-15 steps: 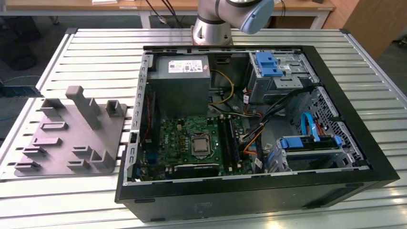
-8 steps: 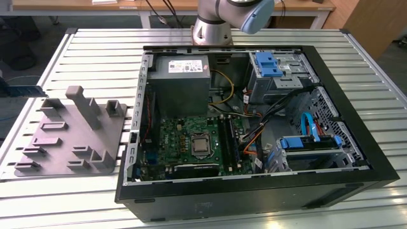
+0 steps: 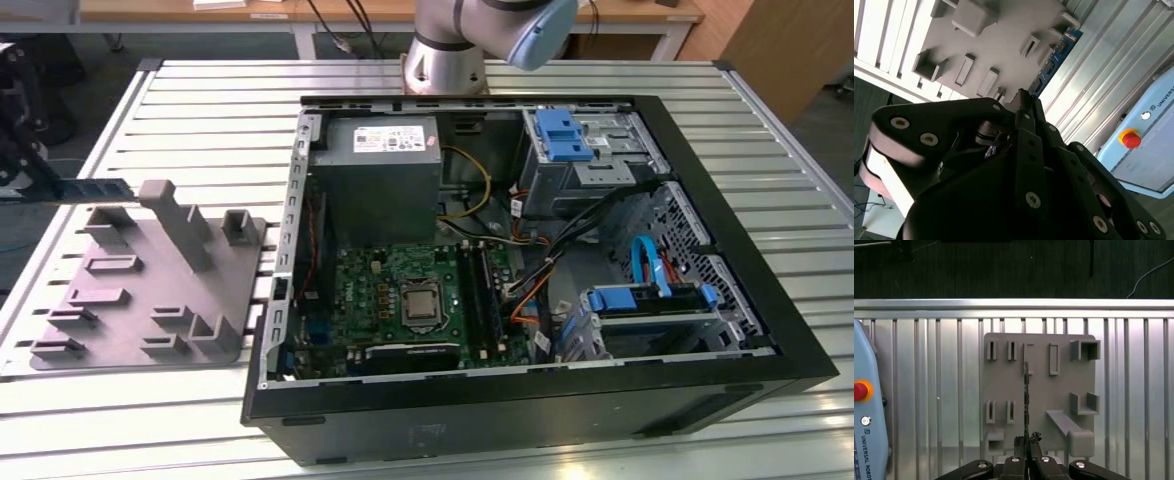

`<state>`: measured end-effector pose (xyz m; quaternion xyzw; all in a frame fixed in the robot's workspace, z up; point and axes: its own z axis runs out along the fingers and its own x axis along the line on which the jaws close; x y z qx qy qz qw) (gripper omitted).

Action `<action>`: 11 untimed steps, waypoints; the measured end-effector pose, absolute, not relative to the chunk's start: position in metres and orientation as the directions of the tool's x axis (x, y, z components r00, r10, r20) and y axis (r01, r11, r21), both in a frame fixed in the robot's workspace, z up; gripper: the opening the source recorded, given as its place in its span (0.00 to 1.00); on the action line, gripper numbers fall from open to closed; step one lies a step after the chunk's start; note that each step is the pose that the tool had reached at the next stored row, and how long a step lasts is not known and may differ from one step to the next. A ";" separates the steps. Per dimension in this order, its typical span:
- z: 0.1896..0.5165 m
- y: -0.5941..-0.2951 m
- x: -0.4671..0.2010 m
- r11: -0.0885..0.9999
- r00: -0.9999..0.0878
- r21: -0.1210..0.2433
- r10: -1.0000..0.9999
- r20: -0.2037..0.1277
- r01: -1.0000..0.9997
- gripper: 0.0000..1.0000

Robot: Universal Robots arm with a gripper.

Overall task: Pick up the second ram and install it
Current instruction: 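Pick up the second ram and move it above second insertion slot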

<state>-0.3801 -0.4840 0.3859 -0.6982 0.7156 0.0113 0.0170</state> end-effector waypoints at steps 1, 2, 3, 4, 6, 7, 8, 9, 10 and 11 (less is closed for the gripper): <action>0.386 -0.484 -0.376 0.025 -0.024 -0.008 -0.999 -0.040 -1.000 0.14; 0.386 -0.484 -0.373 0.025 -0.025 -0.008 -0.999 -0.040 -1.000 0.14; 0.386 -0.484 -0.370 0.025 -0.024 -0.008 -0.999 -0.040 -1.000 0.14; 0.386 -0.484 -0.366 0.025 -0.024 -0.008 -0.999 -0.040 -1.000 0.14; 0.386 -0.484 -0.359 0.025 -0.025 -0.008 -0.999 -0.040 -1.000 0.14; 0.386 -0.484 -0.356 0.025 -0.025 -0.008 -0.999 -0.040 -1.000 0.14; 0.386 -0.484 -0.353 0.025 -0.025 -0.008 -0.999 -0.040 -1.000 0.14; 0.386 -0.484 -0.349 0.025 -0.024 -0.007 -0.999 -0.040 -1.000 0.14; 0.386 -0.484 -0.346 0.025 -0.025 -0.007 -0.999 -0.040 -1.000 0.14; 0.386 -0.484 -0.342 0.025 -0.025 -0.007 -0.999 -0.040 -1.000 0.14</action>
